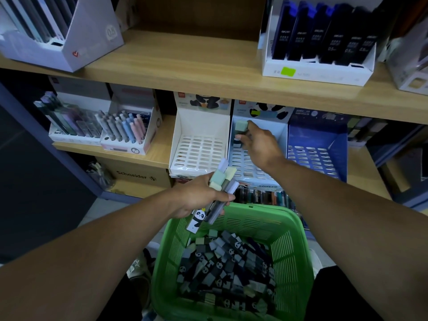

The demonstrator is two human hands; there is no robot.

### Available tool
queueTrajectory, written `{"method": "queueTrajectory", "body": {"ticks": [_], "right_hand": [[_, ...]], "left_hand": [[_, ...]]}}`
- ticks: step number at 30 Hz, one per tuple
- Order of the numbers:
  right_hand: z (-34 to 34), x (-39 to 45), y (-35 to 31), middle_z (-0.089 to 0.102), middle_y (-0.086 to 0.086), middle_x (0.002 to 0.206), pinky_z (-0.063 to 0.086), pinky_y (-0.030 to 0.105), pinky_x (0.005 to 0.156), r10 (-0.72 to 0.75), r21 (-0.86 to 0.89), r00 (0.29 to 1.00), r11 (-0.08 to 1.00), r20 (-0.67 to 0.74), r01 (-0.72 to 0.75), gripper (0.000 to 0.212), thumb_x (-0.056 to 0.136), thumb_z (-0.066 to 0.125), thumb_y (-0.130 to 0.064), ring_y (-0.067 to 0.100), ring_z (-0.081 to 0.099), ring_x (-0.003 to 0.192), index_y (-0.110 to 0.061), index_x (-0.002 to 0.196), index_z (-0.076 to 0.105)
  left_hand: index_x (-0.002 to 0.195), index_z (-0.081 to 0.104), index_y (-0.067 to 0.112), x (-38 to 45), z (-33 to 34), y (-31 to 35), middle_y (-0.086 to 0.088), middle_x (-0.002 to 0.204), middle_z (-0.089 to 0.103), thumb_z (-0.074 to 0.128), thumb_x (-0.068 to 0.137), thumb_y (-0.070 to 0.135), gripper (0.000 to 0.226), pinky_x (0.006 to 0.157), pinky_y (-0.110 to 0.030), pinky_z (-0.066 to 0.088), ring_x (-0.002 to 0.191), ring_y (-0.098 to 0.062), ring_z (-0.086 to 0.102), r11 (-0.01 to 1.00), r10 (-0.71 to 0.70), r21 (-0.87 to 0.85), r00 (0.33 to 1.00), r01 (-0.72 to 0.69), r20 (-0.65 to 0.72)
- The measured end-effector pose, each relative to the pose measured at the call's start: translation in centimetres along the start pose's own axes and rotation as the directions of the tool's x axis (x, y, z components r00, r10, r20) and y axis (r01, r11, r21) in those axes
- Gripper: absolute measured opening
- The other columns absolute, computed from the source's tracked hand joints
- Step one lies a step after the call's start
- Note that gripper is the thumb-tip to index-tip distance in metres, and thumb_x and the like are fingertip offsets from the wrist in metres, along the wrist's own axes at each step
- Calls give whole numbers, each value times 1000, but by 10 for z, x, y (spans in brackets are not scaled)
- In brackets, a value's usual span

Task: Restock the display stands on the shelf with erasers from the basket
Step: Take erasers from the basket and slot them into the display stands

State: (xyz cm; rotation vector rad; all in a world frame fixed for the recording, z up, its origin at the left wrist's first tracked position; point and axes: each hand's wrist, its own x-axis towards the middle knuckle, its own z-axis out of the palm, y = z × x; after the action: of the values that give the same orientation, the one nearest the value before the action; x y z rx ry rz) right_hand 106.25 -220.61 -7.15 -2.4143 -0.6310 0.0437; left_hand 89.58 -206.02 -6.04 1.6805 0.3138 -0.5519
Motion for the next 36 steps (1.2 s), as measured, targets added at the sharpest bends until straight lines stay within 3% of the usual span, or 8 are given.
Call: {"method": "queueTrajectory", "body": {"ticks": [3,6,12,18,23,27,31,36], "right_hand": [[0,-2,-1,65,0,108,57,45,71,2,11,1000,1000,-12,-2,31,106,47,-26,26,66,97,-9,132,46],[0,-1,0,58,-7,98,56,48,70,-4,8,1000,1000,-15,4,18,105,47,-25,29,67,89,-12,118,50],[0,-2,1,65,-6,108,59,47,69,40,107,999,994,-36,-36,28,105,48,-24,21,69,82,-13,130,51],[-1,0,9,58,-26,86,58,40,66,28,125,999,992,-18,-26,23,103,52,-28,16,72,81,-23,125,56],[-4,-2,10,64,-10,103,59,48,68,-5,88,1000,996,9,5,24,103,51,-35,14,71,79,-22,123,55],[-3,-1,9,67,-1,96,57,47,69,-60,-6,998,998,17,60,16,102,52,-38,21,69,79,-22,103,51],[-3,0,5,65,-2,90,56,49,70,-18,29,999,999,-36,19,20,102,53,-35,27,67,81,-23,88,46],[-1,1,3,65,-2,91,56,52,73,30,143,999,989,-37,-25,20,98,58,-39,30,65,87,-29,84,48]], "left_hand": [[127,54,19,1,1,-1,-3,88,70,74,89,16,44,66,-24,53,69,-16,69,1000,-1,-12,1000,1,-4],[128,54,18,2,1,-2,-3,88,71,75,88,15,45,74,-29,54,70,-16,69,1000,-4,-17,1000,3,-10],[126,54,16,0,0,1,-3,89,70,74,89,16,42,69,-26,53,70,-19,68,1000,0,-8,1000,-1,-19],[127,54,20,-2,0,0,-4,91,71,75,88,16,44,76,-30,55,71,-18,70,1000,-5,-2,1000,5,4],[126,55,18,-2,0,0,-2,88,72,75,88,17,42,70,-27,54,71,-17,70,1000,4,5,1000,-4,2],[123,56,18,0,3,2,-3,89,72,75,88,17,39,87,-38,55,72,-18,70,1000,26,-3,1000,-26,-5],[127,54,20,-1,6,5,-4,91,72,74,89,17,43,74,-27,54,72,-16,70,1000,7,-6,1000,-7,7],[125,55,18,-5,7,6,-5,92,70,74,89,16,40,65,-22,55,70,-16,69,1000,9,-3,1000,-9,10]]}}
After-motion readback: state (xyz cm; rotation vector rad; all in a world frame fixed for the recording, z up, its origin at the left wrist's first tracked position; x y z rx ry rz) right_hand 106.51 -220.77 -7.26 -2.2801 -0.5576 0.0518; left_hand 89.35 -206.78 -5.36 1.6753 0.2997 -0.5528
